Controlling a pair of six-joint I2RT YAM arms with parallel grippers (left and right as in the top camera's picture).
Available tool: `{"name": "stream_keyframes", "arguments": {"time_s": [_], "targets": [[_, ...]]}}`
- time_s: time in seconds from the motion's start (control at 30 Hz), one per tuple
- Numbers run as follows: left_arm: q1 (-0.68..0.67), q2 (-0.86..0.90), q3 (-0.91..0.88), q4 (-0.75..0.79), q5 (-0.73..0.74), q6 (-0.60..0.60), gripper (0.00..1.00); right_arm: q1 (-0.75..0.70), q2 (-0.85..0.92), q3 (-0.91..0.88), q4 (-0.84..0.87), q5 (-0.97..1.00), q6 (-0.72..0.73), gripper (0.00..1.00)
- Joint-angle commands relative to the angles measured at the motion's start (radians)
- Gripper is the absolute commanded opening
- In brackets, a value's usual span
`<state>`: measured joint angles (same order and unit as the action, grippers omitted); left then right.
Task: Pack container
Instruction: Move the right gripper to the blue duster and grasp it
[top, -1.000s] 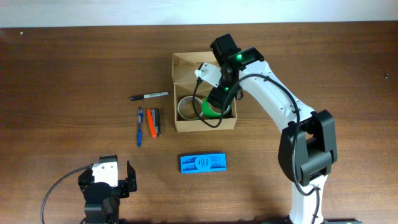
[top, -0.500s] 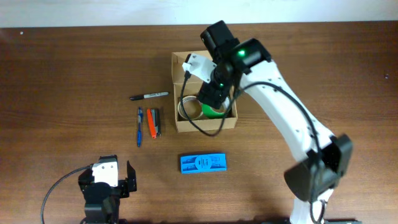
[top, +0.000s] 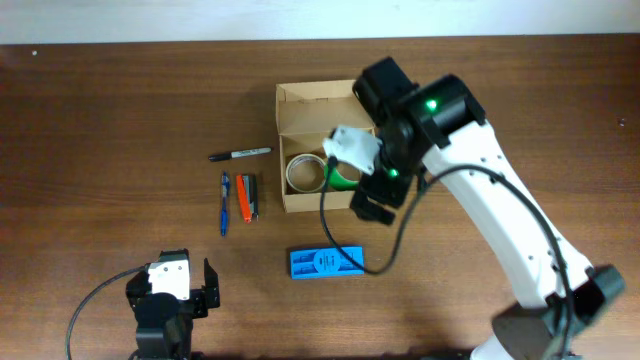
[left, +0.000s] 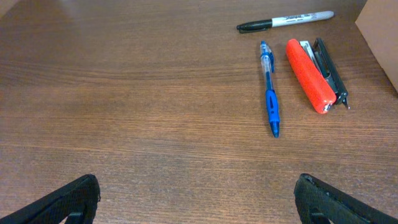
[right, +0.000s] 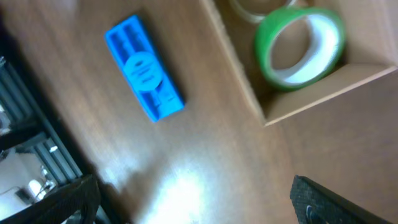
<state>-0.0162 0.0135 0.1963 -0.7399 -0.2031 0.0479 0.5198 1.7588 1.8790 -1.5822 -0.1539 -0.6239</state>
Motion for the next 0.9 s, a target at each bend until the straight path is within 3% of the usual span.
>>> {"name": "stream_keyframes", "arguments": {"time_s": [0.0,0.17,0.33,0.87], "targets": [[0.006,-0.008,-0.007,0.003,-0.011,-0.01,1.0,0.004,-0.134,-0.175,0.032,-0.027,0.021,0.99],[0.006,-0.008,-0.007,0.003,-0.011,-0.01,1.0,0.004,-0.342,-0.519,0.194,-0.061,0.037,0.99],[0.006,-0.008,-0.007,0.003,-0.011,-0.01,1.0,0.007,-0.394,-0.69,0.349,-0.118,0.037,0.99],[0.006,-0.008,-0.007,0.003,-0.011,-0.01,1.0,0.253,-0.068,-0.744,0.66,-0.123,0.037,0.98]]}}
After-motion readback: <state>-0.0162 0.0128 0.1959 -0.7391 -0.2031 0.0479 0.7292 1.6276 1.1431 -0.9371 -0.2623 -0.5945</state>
